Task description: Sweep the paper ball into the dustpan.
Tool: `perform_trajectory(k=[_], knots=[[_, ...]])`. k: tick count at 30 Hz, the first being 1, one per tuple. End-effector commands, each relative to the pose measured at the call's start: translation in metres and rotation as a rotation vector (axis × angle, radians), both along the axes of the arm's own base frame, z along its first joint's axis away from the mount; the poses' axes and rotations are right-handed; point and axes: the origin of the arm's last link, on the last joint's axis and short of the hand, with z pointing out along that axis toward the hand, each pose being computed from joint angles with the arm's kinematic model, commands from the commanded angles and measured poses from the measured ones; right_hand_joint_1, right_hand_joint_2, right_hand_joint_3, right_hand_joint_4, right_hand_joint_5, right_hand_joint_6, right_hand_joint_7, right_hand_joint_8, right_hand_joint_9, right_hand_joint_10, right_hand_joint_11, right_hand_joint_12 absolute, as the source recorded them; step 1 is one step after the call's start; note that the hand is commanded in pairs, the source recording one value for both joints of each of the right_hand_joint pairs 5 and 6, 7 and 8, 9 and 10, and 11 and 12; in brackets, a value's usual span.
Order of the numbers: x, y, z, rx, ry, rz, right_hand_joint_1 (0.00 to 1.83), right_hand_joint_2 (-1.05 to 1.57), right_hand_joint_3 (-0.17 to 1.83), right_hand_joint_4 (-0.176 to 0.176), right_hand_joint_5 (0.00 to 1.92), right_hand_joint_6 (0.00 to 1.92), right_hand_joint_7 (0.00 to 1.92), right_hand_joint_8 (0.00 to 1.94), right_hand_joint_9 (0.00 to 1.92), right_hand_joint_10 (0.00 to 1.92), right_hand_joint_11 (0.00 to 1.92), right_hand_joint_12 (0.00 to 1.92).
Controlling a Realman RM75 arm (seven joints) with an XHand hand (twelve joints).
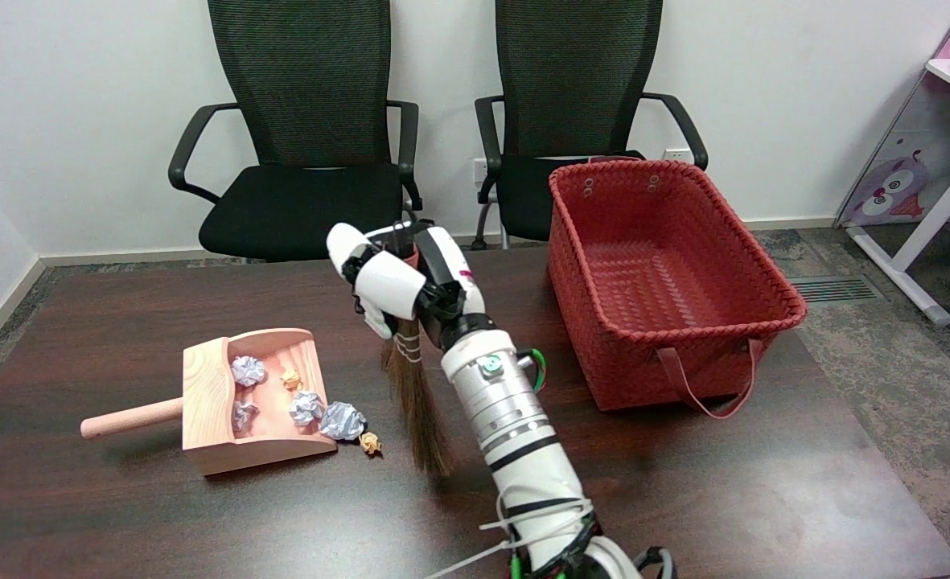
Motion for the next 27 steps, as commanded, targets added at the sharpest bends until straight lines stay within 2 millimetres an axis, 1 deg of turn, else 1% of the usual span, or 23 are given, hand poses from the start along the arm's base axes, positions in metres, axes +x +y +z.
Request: perform_trajectory(k=[1, 8, 11, 16, 22, 27], knots=[[0.005, -0.014, -0.036, -0.194, 0.126, -0.048, 0.77, 1.57, 1.66, 0.085, 1.92, 1.92, 1.92, 1.92, 1.92, 1.92, 1.92, 1.92], [-0.001, -0.025, -0.028, -0.268, 0.111, -0.056, 0.77, 1.57, 1.62, 0.088, 1.92, 1.92, 1.92, 1.92, 1.92, 1.92, 1.92, 1.92], [-0.004, -0.026, -0.027, -0.275, 0.098, -0.071, 0.77, 1.57, 1.62, 0.089, 1.92, 1.92, 1.92, 1.92, 1.92, 1.92, 1.92, 1.92], [-0.009, -0.023, -0.027, -0.274, 0.080, -0.095, 0.76, 1.57, 1.62, 0.089, 1.92, 1.92, 1.92, 1.92, 1.92, 1.92, 1.92, 1.92], [-0.009, -0.019, -0.038, -0.246, 0.076, -0.096, 0.75, 1.57, 1.63, 0.088, 1.92, 1.92, 1.92, 1.92, 1.92, 1.92, 1.92, 1.92], [-0.013, -0.012, -0.040, -0.254, 0.087, -0.097, 0.75, 1.57, 1.64, 0.086, 1.92, 1.92, 1.92, 1.92, 1.92, 1.92, 1.92, 1.92]])
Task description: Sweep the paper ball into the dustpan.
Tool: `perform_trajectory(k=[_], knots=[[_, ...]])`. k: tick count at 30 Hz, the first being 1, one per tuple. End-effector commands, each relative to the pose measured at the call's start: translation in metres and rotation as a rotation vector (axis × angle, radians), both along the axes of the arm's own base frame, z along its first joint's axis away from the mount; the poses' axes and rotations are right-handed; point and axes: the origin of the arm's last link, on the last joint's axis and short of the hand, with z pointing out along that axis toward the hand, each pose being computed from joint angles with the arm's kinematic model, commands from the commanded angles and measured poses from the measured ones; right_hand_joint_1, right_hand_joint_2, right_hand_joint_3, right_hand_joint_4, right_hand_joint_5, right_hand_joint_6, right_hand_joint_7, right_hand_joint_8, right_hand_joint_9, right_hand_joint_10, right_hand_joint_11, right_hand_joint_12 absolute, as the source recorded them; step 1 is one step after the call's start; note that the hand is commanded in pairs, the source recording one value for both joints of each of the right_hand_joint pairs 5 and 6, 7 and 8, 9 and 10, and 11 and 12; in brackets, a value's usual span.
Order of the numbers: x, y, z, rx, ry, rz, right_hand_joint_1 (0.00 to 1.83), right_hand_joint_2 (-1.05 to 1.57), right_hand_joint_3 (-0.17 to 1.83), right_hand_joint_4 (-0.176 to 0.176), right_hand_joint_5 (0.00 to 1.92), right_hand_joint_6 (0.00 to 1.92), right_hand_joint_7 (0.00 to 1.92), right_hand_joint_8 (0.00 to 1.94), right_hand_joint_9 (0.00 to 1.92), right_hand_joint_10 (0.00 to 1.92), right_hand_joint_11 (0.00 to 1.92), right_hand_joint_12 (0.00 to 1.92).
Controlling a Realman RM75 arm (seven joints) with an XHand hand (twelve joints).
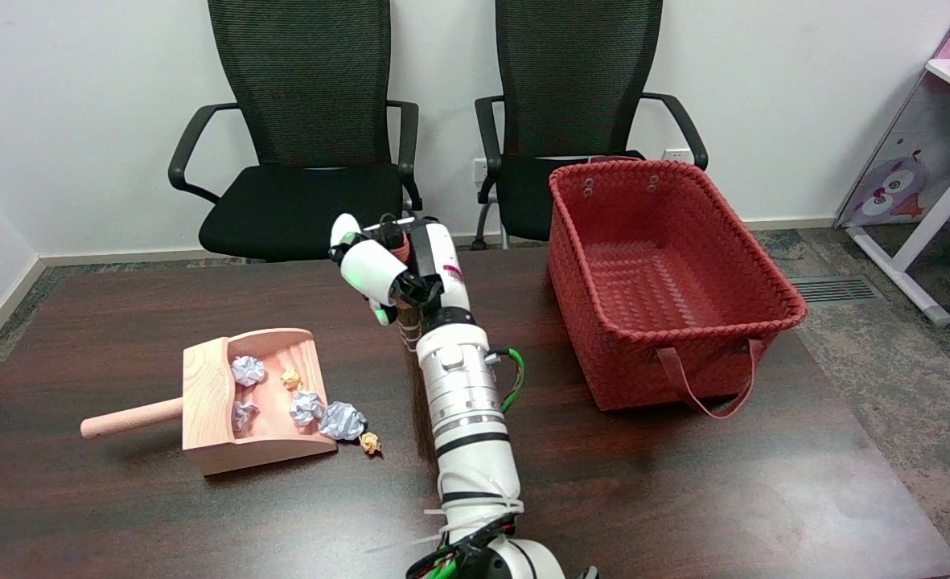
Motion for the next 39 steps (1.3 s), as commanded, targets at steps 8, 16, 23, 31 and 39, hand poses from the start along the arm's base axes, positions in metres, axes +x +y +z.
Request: perform_trajectory(k=[8, 16, 23, 31, 39], knots=[[-0.002, 0.015, -0.026, -0.011, 0.132, 0.016, 0.74, 1.57, 1.64, 0.084, 1.92, 1.92, 1.92, 1.92, 1.92, 1.92, 1.92, 1.92], [-0.007, 0.012, -0.036, 0.024, 0.192, 0.009, 0.74, 1.57, 1.64, 0.083, 1.92, 1.92, 1.92, 1.92, 1.92, 1.92, 1.92, 1.92], [-0.020, 0.007, -0.039, 0.055, 0.213, -0.042, 0.73, 1.57, 1.64, 0.084, 1.92, 1.92, 1.92, 1.92, 1.92, 1.92, 1.92, 1.92], [-0.026, 0.001, -0.052, 0.128, 0.304, -0.064, 0.66, 1.57, 1.74, 0.083, 1.92, 1.92, 1.92, 1.92, 1.92, 1.92, 1.92, 1.92], [-0.032, -0.022, -0.070, 0.182, 0.326, -0.066, 0.65, 1.57, 1.71, 0.084, 1.92, 1.92, 1.92, 1.92, 1.92, 1.92, 1.92, 1.92]])
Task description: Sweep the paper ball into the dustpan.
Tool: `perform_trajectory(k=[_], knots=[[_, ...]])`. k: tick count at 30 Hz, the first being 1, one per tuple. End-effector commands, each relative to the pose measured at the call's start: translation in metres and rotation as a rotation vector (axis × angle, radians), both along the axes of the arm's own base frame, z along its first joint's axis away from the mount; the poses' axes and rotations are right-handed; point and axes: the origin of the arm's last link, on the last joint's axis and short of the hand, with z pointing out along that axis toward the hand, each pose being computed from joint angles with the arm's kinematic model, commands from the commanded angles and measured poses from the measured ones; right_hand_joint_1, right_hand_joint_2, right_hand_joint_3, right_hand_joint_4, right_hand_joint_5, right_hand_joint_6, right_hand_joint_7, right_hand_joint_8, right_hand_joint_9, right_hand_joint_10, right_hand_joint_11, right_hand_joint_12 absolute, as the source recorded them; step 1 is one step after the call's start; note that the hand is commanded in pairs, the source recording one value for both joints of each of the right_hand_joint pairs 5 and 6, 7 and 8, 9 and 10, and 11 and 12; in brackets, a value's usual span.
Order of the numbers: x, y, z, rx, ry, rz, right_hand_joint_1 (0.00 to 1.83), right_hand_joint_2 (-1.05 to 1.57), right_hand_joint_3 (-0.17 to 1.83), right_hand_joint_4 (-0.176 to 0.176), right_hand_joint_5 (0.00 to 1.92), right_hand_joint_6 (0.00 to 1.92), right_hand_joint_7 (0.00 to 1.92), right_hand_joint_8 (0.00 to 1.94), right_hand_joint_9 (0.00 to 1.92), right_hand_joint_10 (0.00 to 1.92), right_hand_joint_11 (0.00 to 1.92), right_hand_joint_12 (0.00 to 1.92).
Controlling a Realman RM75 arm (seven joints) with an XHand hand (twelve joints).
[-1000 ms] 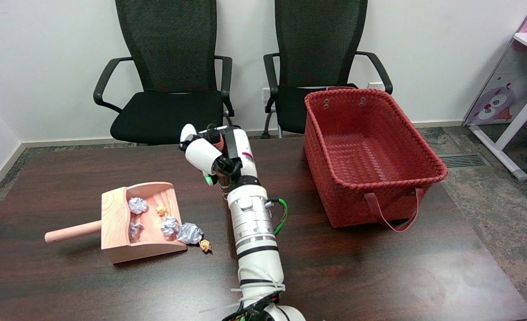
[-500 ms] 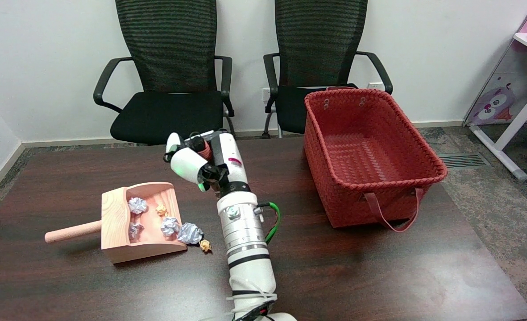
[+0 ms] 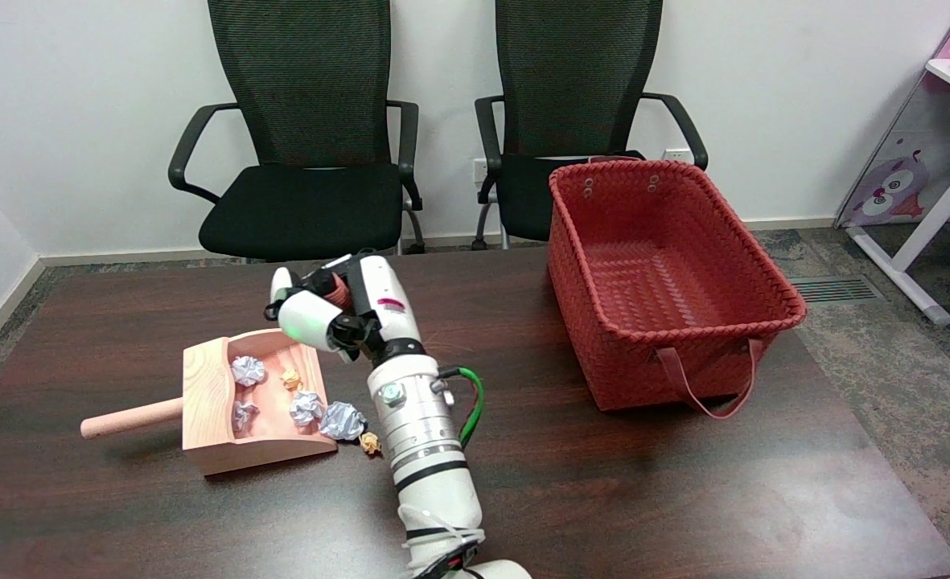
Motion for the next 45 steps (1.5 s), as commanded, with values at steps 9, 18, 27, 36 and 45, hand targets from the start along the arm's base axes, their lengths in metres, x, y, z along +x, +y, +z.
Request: perform_trajectory(k=[9, 18, 27, 36, 45], knots=[[-0.017, -0.035, -0.040, 0.130, 0.050, -0.049, 0.64, 1.57, 1.75, 0.074, 1.92, 1.92, 1.92, 1.92, 1.92, 1.92, 1.92, 1.92], [-0.019, -0.034, -0.040, 0.096, -0.024, -0.037, 0.61, 1.57, 1.80, 0.069, 1.92, 1.92, 1.92, 1.92, 1.92, 1.92, 1.92, 1.92], [-0.012, -0.035, -0.034, 0.048, -0.035, 0.022, 0.56, 1.57, 1.83, 0.060, 1.92, 1.92, 1.92, 1.92, 1.92, 1.92, 1.92, 1.92], [0.001, -0.037, -0.022, -0.043, -0.100, 0.128, 0.57, 1.48, 1.80, 0.035, 1.92, 1.92, 1.92, 1.92, 1.92, 1.92, 1.92, 1.92], [-0.001, -0.033, -0.013, -0.082, -0.138, 0.160, 0.57, 1.50, 1.75, 0.030, 1.92, 1.92, 1.92, 1.92, 1.92, 1.92, 1.92, 1.92]])
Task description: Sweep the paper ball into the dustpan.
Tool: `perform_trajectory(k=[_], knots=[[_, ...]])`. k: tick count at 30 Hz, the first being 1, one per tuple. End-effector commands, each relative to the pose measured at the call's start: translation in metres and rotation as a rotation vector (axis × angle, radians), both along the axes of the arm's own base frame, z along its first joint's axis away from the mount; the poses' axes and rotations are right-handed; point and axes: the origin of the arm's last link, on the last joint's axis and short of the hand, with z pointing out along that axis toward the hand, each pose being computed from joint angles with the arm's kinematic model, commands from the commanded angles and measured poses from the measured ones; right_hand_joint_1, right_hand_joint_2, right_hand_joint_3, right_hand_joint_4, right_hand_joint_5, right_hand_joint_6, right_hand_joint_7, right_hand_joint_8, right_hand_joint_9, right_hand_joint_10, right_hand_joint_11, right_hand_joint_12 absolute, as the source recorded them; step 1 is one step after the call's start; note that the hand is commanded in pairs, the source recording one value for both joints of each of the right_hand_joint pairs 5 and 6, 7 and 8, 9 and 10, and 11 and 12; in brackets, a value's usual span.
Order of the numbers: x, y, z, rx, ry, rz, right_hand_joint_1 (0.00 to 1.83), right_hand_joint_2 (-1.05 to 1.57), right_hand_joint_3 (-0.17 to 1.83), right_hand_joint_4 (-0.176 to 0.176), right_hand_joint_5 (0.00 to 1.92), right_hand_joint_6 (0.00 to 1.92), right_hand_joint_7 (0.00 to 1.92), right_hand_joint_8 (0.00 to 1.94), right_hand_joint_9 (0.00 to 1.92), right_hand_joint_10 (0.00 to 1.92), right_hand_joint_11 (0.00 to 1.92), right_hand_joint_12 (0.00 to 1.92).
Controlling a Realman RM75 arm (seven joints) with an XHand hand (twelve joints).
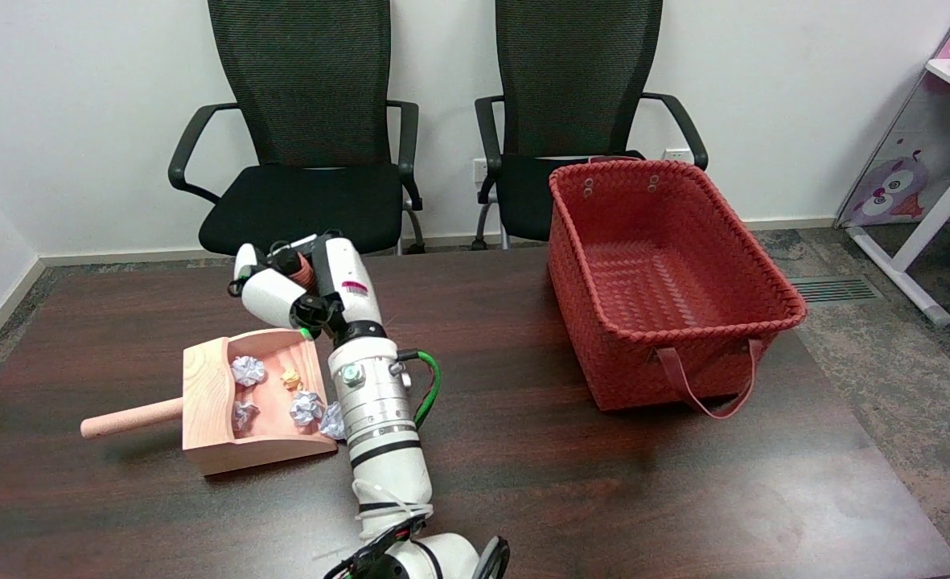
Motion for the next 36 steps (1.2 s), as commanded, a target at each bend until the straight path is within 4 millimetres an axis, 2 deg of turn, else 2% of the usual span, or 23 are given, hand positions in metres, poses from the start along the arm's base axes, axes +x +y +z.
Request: perform_trajectory(k=[1, 7, 13, 20, 24, 36], knots=[[0.001, 0.003, 0.017, -0.100, -0.076, 0.075, 0.57, 1.51, 1.74, 0.031, 1.92, 1.92, 1.92, 1.92, 1.92, 1.92, 1.92, 1.92], [0.000, 0.007, 0.025, -0.131, -0.092, 0.068, 0.60, 1.57, 1.65, 0.043, 1.92, 1.92, 1.92, 1.92, 1.92, 1.92, 1.92, 1.92], [-0.019, 0.019, 0.031, -0.183, -0.121, -0.007, 0.64, 1.57, 1.62, 0.057, 1.92, 1.92, 1.92, 1.92, 1.92, 1.92, 1.92, 1.92], [-0.020, 0.027, 0.016, -0.149, -0.132, -0.021, 0.64, 1.57, 1.66, 0.056, 1.92, 1.92, 1.92, 1.92, 1.92, 1.92, 1.92, 1.92], [-0.023, 0.030, 0.016, -0.158, -0.156, -0.040, 0.65, 1.57, 1.67, 0.060, 1.92, 1.92, 1.92, 1.92, 1.92, 1.92, 1.92, 1.92], [-0.030, 0.016, 0.002, -0.104, -0.134, -0.074, 0.62, 1.57, 1.73, 0.057, 1.92, 1.92, 1.92, 1.92, 1.92, 1.92, 1.92, 1.92]])
